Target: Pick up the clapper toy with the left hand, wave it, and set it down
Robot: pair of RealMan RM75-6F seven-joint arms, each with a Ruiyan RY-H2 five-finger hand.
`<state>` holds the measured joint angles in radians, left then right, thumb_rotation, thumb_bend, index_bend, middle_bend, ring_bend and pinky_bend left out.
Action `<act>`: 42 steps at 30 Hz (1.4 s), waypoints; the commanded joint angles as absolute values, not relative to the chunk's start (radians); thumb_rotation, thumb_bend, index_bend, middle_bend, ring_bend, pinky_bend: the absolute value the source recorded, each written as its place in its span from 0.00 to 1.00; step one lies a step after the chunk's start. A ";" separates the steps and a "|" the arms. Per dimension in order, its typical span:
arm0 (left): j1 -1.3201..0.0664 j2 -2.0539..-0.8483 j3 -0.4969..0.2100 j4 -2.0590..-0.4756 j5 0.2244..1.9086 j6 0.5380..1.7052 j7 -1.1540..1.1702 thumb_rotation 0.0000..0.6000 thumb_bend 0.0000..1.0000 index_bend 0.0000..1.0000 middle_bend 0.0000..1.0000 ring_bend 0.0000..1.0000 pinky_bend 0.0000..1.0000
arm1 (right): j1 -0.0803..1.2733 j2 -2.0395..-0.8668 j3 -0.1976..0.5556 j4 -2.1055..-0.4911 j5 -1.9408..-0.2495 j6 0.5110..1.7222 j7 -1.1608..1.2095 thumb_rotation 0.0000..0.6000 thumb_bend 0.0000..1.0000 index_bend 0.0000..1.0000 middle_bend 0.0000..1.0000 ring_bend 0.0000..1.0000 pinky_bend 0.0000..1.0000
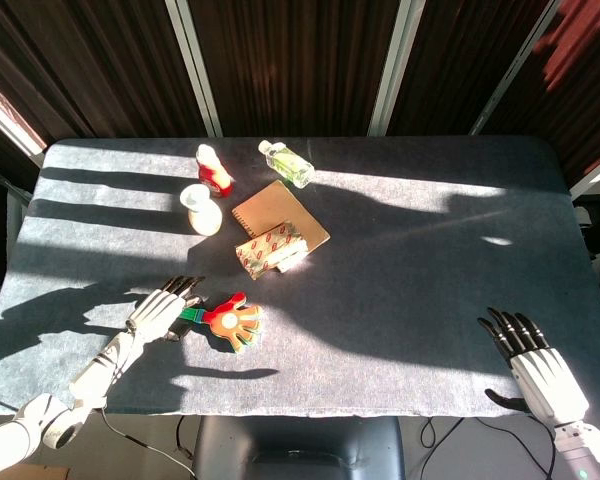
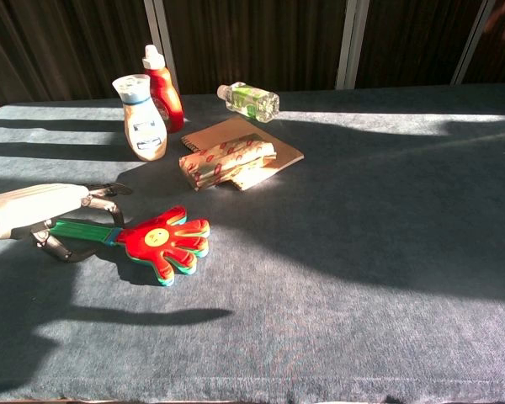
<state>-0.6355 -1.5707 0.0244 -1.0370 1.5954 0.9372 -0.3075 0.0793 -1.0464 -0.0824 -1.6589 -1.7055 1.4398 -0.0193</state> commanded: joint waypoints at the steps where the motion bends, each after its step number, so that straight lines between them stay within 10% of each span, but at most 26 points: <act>1: -0.640 -1.571 0.028 -1.046 1.597 0.940 -0.311 1.00 0.41 0.34 0.00 0.00 0.00 | 0.080 -1.047 -0.083 -1.660 -1.705 1.438 -0.021 1.00 0.14 0.00 0.00 0.00 0.00; 13: -0.644 -1.567 0.028 -1.068 1.569 0.935 -0.299 1.00 0.42 0.36 0.00 0.00 0.00 | 0.078 -1.045 -0.082 -1.664 -1.705 1.441 -0.022 1.00 0.14 0.00 0.00 0.00 0.00; 20: -0.641 -1.583 0.025 -1.067 1.558 0.946 -0.313 1.00 0.41 0.57 0.04 0.00 0.00 | 0.079 -1.047 -0.082 -1.666 -1.704 1.438 -0.027 1.00 0.14 0.00 0.00 0.00 0.00; 31: -0.621 -1.598 0.027 -1.057 1.557 0.995 -0.359 1.00 0.52 0.78 0.35 0.10 0.02 | 0.080 -1.046 -0.082 -1.669 -1.702 1.435 -0.026 1.00 0.14 0.00 0.00 0.00 0.00; 42: -0.572 -1.620 0.026 -0.993 1.613 1.183 -0.718 1.00 0.62 0.79 0.70 0.37 0.34 | 0.081 -1.046 -0.085 -1.672 -1.706 1.433 -0.027 1.00 0.14 0.00 0.00 0.00 0.00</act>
